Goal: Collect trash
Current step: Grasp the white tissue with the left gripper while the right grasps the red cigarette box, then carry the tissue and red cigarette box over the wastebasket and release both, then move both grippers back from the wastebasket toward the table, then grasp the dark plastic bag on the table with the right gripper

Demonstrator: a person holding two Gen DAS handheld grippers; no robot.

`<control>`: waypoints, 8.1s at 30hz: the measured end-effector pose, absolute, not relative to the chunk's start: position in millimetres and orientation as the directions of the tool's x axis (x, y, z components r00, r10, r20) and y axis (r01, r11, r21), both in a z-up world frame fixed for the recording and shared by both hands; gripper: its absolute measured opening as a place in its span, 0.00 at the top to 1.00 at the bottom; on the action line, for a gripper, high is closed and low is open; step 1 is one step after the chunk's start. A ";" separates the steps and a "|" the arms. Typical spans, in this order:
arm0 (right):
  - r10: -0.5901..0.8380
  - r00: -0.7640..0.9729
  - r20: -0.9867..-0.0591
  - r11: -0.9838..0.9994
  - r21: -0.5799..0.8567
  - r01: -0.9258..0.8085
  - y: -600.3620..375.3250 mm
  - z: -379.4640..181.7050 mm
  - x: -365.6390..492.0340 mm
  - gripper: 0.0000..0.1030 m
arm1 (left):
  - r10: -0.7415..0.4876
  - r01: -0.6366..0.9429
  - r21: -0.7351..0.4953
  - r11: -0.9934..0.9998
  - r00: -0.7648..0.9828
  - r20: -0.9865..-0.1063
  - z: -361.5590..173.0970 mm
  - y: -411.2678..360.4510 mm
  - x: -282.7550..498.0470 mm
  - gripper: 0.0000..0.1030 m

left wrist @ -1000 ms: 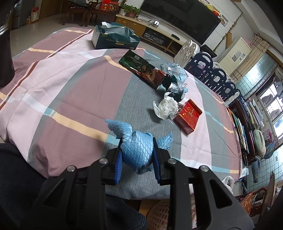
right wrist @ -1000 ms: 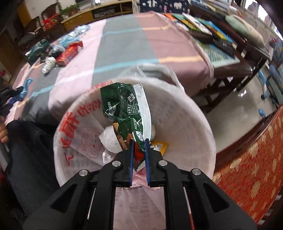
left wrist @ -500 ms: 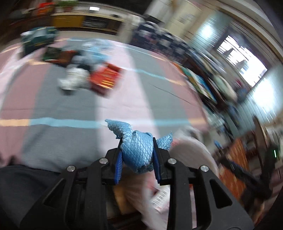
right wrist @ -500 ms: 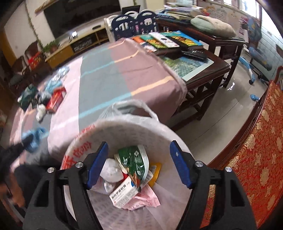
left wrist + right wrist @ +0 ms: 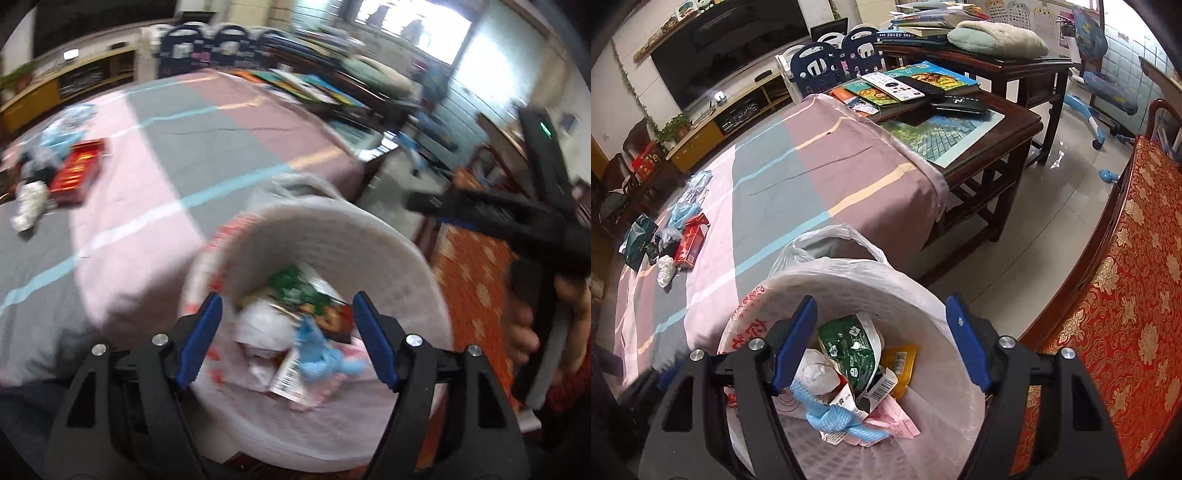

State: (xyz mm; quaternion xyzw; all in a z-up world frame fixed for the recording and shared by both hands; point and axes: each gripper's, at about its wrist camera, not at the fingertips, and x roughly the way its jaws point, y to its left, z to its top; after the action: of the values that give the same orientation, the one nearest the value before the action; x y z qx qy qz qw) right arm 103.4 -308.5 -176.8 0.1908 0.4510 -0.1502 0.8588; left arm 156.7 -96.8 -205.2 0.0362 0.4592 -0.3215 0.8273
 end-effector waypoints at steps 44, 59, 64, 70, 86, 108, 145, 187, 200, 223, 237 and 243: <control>-0.019 0.407 -0.913 0.988 0.047 0.150 -32.1 -245.1 402.3 0.19 | -0.249 -0.093 -0.354 0.931 0.548 -0.799 -216.1 129.7 230.0 0.81; 0.125 0.386 -0.914 0.951 0.000 -0.308 -20.3 -247.9 313.0 0.37 | -0.264 -0.117 -0.368 0.923 0.503 -0.823 -228.6 131.9 241.2 0.81; 0.108 0.421 -0.901 0.962 -0.011 -0.272 -30.5 -251.7 297.6 0.43 | -0.246 -0.119 -0.347 0.930 0.499 -0.831 -229.5 129.3 243.1 0.81; 0.155 0.455 -0.877 0.977 0.066 -0.205 -42.9 -237.4 287.1 0.46 | -0.243 -0.126 -0.345 0.930 0.494 -0.835 -231.2 130.2 244.3 0.81; 0.112 0.517 -0.849 0.991 0.056 -0.123 -73.0 -210.7 236.4 0.46 | -0.205 -0.130 -0.308 0.942 0.502 -0.840 -229.5 127.5 242.8 0.81; 0.083 0.609 -0.789 0.996 0.079 -0.033 -145.3 -169.4 187.6 0.46 | -0.067 -0.038 -0.120 0.992 0.650 -0.757 -185.5 91.9 212.6 0.81; 0.092 0.483 -0.871 0.953 0.218 0.211 -285.6 -213.7 90.0 0.26 | -0.390 0.543 -0.162 0.824 0.337 -0.857 -222.6 -114.3 140.6 0.79; 0.148 0.550 -0.822 0.988 0.144 -0.050 -85.4 -175.7 269.4 0.26 | -0.120 -0.384 -0.391 0.836 0.569 -0.814 -227.6 148.9 232.4 0.14; 0.025 0.557 -0.830 0.957 -0.142 -0.255 66.0 -184.7 425.4 0.21 | -0.162 -0.418 -0.516 0.747 0.639 -0.752 -228.3 165.9 225.6 0.09; 0.352 0.309 -0.884 0.807 0.120 -0.578 83.4 -196.8 341.4 0.59 | -0.195 -0.443 -0.565 0.696 0.641 -0.743 -235.3 174.3 221.4 0.08; 0.320 0.440 -0.839 0.924 0.173 -0.341 29.0 -181.8 346.4 0.37 | -0.172 -0.466 -0.540 0.701 0.625 -0.762 -236.6 175.5 223.4 0.08; 0.402 0.250 -0.881 0.876 0.291 -0.384 67.8 -208.0 358.7 0.37 | -0.175 -0.475 -0.532 0.701 0.609 -0.774 -239.2 176.3 224.8 0.08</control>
State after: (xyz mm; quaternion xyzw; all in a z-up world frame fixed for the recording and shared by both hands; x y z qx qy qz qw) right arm 358.7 67.8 -208.0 0.0081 0.5596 0.2488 0.7905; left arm 224.8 176.3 -239.2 -0.3757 0.4327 0.0919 0.8143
